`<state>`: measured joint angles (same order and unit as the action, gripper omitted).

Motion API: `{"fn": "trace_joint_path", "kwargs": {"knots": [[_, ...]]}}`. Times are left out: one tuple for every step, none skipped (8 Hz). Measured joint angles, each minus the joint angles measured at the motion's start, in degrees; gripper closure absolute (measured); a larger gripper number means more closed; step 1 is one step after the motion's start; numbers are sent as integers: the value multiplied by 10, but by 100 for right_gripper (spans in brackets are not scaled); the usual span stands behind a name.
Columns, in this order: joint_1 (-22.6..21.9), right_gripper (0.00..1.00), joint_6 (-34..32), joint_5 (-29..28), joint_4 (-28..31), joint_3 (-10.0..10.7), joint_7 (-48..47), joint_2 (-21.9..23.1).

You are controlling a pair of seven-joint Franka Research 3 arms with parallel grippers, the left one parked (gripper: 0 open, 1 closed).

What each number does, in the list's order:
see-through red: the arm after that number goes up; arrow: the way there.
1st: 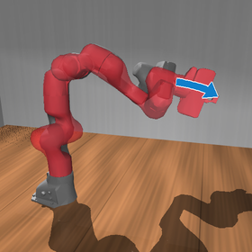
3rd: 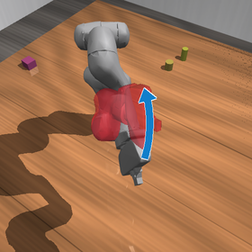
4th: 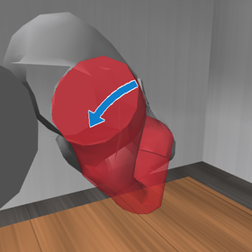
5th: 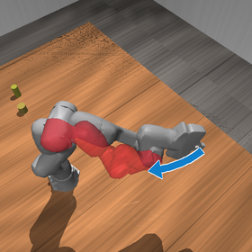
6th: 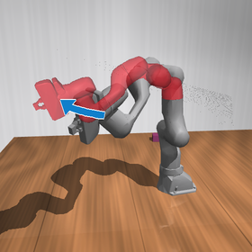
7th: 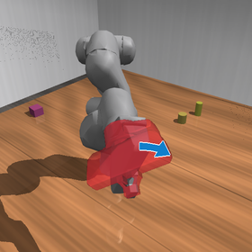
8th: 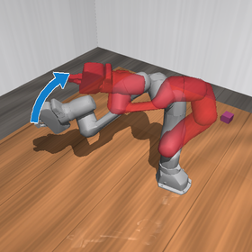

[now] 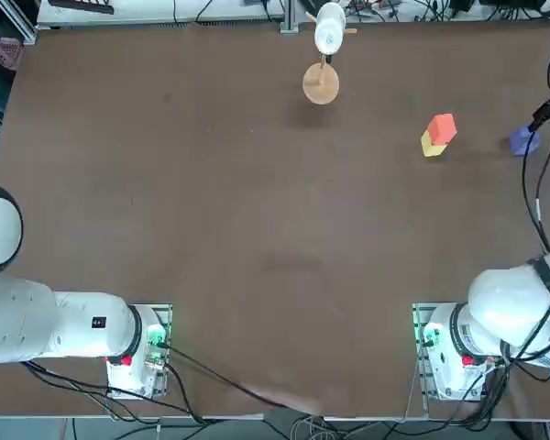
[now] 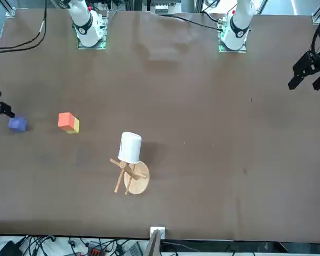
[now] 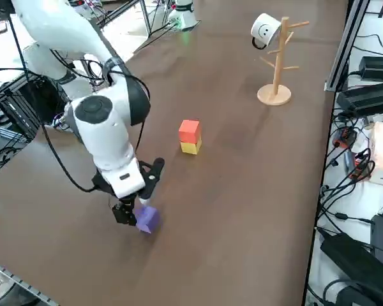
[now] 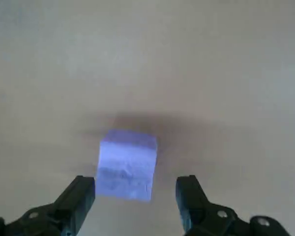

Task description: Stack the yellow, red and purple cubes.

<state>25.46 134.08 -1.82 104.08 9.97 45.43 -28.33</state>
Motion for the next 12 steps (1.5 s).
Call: {"fn": "trace_joint_path", "kwargs": {"knots": [[0, 0, 0, -15, -11, -2, 5, -15], [0, 0, 0, -26, -16, -5, 7, -24], [0, 0, 0, -32, -18, -10, 7, -28], [0, 0, 0, -37, -19, -13, 7, -28], [0, 0, -1, -38, -20, -14, 7, -28], [0, 0, -1, -39, -20, -14, 7, -28], [1, 0, -2, -39, -20, -14, 7, -28], [1, 0, -3, -39, -20, -14, 7, -28], [2, 0, -4, -39, -20, -14, 7, -28], [4, 0, -5, -39, -20, -14, 7, -28], [7, 0, -7, -39, -19, -14, 7, -29], [10, 0, -7, -39, -18, -14, 7, -29]]}}
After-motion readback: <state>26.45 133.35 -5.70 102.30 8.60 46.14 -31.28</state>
